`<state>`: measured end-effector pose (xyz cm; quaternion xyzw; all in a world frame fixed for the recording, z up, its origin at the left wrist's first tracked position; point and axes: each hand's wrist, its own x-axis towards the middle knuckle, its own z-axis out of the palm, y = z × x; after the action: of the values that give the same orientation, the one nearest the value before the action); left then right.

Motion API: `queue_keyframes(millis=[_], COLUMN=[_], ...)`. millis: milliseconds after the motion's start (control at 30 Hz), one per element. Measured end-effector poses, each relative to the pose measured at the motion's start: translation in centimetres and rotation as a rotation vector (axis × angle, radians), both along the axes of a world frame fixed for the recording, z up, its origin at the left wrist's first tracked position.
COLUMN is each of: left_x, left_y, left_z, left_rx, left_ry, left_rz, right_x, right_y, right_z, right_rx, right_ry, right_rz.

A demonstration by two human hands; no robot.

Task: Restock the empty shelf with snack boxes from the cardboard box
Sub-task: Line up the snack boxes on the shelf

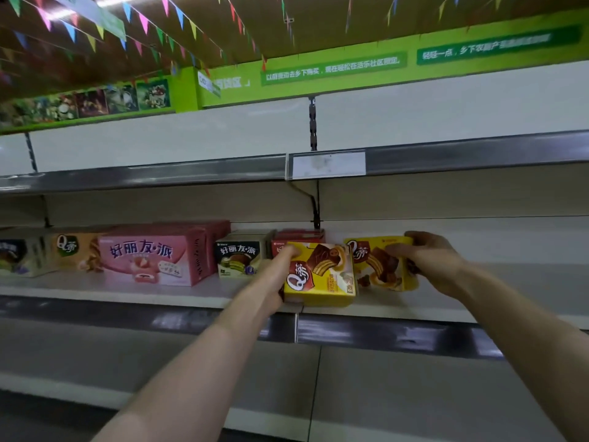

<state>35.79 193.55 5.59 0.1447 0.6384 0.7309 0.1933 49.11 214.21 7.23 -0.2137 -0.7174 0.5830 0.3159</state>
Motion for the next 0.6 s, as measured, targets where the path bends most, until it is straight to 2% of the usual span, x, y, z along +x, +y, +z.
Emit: queue_keyframes(millis=[167,400,600], left_x=[-1.2,-1.9,-3.3], left_y=[2.0,4.6,5.4], left_z=[-0.8,-1.8,-2.8], left_rx=[0.048,0.059,0.085], left_ry=[-0.067,-0.026,-0.017], left_rz=[-0.043,-0.08,-0.068], right_x=[-0.6,-4.5,-8.5], right_y=[2.5,4.5,5.2], right_z=[0.5,1.5,1.3], right_rx=[0.026,0.082,0.235], right_ry=[-0.126,-0.139,-0.245], right_rz=[-0.011,0.012,0.022])
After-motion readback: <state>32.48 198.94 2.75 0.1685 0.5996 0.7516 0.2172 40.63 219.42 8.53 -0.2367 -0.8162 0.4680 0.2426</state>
